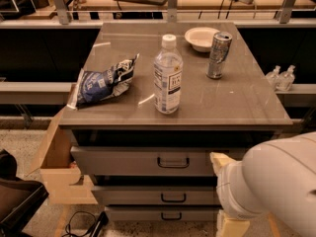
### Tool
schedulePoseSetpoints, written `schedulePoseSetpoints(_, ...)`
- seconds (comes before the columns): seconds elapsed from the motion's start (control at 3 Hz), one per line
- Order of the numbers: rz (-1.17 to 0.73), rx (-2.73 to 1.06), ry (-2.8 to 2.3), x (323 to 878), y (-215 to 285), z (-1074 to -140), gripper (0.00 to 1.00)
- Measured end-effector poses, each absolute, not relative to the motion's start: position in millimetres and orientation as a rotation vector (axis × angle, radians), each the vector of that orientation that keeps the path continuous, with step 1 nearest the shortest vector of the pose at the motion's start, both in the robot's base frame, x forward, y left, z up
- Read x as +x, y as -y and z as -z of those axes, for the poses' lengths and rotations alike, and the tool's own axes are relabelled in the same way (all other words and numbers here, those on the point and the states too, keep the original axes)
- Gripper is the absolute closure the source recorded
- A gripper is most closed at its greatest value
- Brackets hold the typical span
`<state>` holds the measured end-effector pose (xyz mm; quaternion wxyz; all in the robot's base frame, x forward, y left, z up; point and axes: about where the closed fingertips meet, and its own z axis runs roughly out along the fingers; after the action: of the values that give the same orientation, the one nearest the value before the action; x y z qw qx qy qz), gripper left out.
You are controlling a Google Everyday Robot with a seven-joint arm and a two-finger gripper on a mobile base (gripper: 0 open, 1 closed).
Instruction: Open top drawer
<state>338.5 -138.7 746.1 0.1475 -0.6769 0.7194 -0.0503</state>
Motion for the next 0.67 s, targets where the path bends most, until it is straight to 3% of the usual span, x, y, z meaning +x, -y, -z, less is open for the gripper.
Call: schedulePoseSetpoints(0.67, 0.251, -2.092, -2.051, 351.1, 111.3, -708.4, 0.0)
